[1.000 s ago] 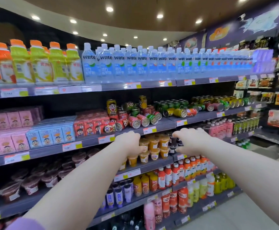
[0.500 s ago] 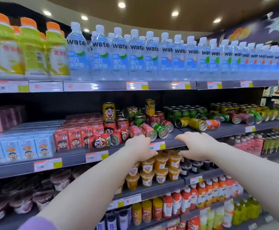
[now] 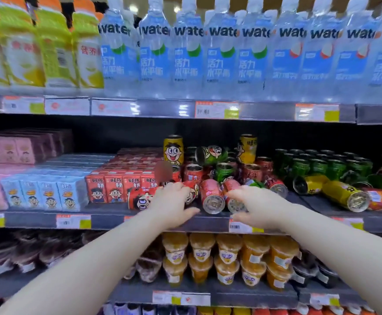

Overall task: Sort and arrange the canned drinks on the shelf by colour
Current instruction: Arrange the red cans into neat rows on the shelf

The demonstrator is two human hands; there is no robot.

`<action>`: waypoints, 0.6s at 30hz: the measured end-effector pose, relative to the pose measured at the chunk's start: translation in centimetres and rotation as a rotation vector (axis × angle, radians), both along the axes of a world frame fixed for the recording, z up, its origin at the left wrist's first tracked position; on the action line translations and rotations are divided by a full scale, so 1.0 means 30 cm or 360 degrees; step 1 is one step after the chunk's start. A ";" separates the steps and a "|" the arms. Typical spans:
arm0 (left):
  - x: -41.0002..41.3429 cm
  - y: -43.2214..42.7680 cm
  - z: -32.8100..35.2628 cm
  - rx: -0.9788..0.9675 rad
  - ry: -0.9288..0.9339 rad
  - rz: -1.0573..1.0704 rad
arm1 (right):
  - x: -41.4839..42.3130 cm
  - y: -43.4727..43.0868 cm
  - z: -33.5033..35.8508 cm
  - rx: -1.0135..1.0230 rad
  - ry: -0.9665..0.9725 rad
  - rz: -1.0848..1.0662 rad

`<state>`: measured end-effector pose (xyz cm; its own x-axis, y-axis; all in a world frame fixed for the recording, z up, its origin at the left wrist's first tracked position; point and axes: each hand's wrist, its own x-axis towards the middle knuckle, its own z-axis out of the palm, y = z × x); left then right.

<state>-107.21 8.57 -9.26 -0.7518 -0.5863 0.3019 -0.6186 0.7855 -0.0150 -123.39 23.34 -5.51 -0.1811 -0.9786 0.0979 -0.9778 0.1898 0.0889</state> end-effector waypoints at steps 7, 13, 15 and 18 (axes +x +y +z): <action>0.107 -0.114 0.011 0.0097 0.0068 0.0521 | -0.077 -0.222 0.003 -0.0072 -0.0069 0.0557; 0.149 -0.139 -0.045 0.0206 -0.0075 0.0715 | -0.037 -0.369 -0.066 -0.0006 -0.0083 0.0890; 0.154 -0.158 -0.042 0.0139 -0.0135 0.0723 | -0.021 -0.403 -0.083 0.0009 -0.0053 0.0921; 0.182 -0.203 -0.038 0.0078 -0.0174 0.0750 | -0.007 -0.460 -0.095 0.0022 -0.0045 0.0936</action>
